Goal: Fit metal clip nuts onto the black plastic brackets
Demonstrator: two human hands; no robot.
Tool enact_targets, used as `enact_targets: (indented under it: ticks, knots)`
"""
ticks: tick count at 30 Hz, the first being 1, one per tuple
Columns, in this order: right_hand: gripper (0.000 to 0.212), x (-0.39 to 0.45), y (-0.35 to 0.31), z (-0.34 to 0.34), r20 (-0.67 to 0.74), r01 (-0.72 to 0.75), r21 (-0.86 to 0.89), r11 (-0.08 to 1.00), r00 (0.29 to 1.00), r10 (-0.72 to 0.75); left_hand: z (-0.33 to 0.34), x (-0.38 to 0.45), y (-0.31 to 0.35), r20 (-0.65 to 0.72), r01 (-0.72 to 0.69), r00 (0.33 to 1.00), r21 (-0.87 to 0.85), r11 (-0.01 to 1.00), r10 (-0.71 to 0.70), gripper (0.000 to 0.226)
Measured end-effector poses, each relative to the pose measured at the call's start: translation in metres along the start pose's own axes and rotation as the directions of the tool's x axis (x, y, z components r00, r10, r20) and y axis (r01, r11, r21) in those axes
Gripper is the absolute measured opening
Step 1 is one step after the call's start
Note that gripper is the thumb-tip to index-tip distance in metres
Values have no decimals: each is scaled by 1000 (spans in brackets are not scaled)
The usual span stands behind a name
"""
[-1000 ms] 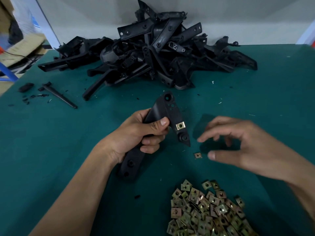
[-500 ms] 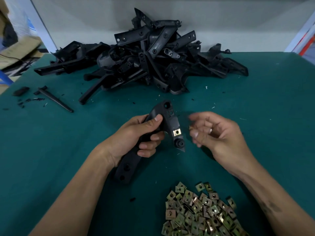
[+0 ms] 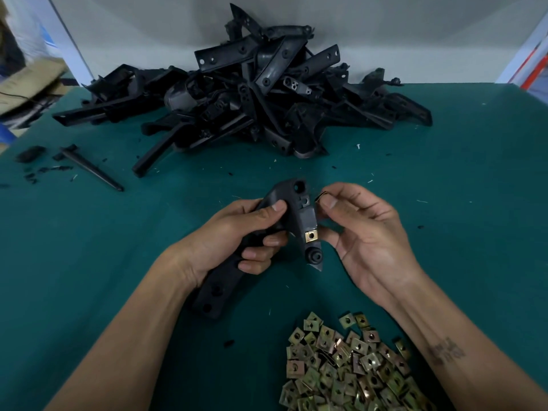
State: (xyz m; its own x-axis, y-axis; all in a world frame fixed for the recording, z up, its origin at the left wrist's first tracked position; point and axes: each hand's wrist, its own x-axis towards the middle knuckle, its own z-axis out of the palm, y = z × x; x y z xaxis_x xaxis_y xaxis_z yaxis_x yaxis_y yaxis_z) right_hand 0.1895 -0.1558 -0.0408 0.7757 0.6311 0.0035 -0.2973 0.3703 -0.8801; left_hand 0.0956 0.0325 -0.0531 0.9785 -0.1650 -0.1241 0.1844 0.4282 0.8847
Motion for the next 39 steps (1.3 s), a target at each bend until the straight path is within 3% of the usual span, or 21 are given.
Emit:
enact_targets:
  ticks: [6, 13, 18, 22, 28, 32, 39]
  knots:
    - [11, -1, -4, -7, 58, -38, 8, 999, 998, 38, 1, 0, 1, -6, 5, 1000, 15, 1000, -5, 27]
    - [4, 0, -2, -7, 4, 10, 19, 1000, 1000, -10, 2, 0, 1, -8, 10, 1000, -3, 1000, -10, 27]
    - [35, 1, -2, -5, -25, 2, 32, 999, 1000, -2, 1, 0, 1, -6, 8, 1000, 5, 1000, -8, 30]
    - [18, -3, -2, 0, -30, -3, 3, 1000, 1000, 3, 0, 1, 0, -8, 9, 1000, -1, 1000, -9, 26]
    - [16, -7, 0, 11, -20, -49, 88, 995, 998, 51, 1, 2, 1, -13, 7, 1000, 21, 1000, -7, 26]
    - [13, -8, 1, 15, -99, -67, 165, 984, 991, 85, 0, 2, 0, -22, 5, 1000, 39, 999, -4, 28]
    - [18, -13, 6, 25, -246, 46, 94, 994, 969, -22, 3, 3, 1, -46, 5, 999, 83, 997, -1, 26]
